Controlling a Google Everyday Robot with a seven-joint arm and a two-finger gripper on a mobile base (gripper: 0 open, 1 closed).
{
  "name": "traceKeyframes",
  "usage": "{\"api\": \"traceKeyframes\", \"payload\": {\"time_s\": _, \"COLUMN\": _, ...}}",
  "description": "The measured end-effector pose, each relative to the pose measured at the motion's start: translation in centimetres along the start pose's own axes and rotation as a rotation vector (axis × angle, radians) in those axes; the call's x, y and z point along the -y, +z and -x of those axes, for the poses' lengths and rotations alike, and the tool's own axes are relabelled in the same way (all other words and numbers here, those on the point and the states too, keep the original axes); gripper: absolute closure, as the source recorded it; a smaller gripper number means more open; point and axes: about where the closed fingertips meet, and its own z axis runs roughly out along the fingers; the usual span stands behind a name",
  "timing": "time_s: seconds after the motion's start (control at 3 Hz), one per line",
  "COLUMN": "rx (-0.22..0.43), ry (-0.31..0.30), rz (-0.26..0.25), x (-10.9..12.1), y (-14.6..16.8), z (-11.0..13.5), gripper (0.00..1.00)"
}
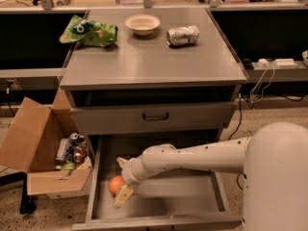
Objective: Pick orange from middle drawer and place on counter
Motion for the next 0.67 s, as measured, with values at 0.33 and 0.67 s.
{"api": "traceKeyframes", "payload": {"time_s": 0.33, "rx": 0.003, "ry": 0.009, "rz": 0.006, "x": 0.3, "y": 1.2, "z": -0.9, "gripper": 0.00}}
{"api": "traceKeyframes", "payload": {"time_s": 0.67, "rx": 0.002, "ry": 0.045, "rz": 0.022, "x": 0.9, "y": 2.9, "z": -3.3, "gripper": 0.00}}
